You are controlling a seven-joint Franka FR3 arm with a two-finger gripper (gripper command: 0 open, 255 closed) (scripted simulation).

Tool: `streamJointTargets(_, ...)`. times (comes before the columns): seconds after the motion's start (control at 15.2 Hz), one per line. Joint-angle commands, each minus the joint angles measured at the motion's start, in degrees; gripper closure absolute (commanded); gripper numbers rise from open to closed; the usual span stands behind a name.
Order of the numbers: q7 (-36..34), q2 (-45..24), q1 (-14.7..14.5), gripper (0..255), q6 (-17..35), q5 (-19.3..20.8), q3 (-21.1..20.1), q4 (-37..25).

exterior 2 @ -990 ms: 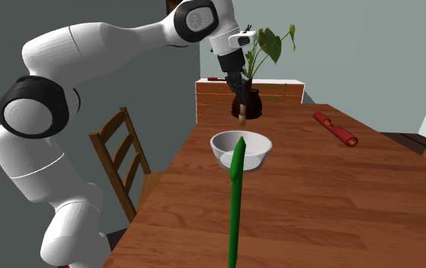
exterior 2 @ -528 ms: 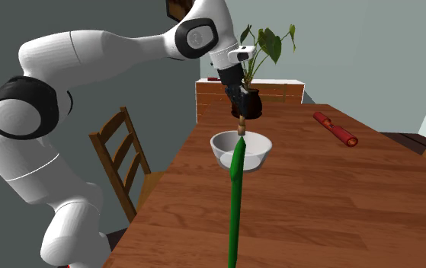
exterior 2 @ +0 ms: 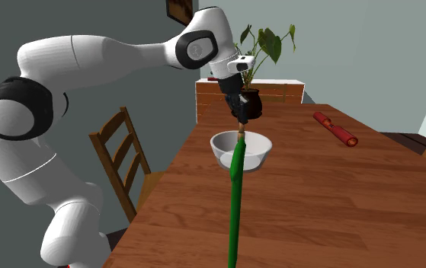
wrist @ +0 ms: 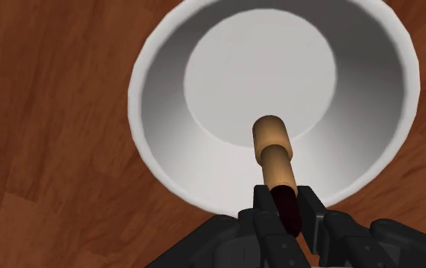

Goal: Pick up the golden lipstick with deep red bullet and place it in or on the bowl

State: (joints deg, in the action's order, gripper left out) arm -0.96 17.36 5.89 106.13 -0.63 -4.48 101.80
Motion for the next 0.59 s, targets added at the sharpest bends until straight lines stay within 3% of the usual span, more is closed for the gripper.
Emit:
streamJointTargets(0.0,0.0,0.0,0.0,255,0.1,0.0,0.0,0.1)
streamJointTargets(0.2,0.0,0.0,0.0,255,0.0,0.0,0.0,0.1)
streamJointTargets(0.26,0.0,0.0,0.0,0,0.0,0.0,0.0,0.1)
streamJointTargets(0.53,0.0,0.0,0.0,0,0.0,0.0,0.0,0.1)
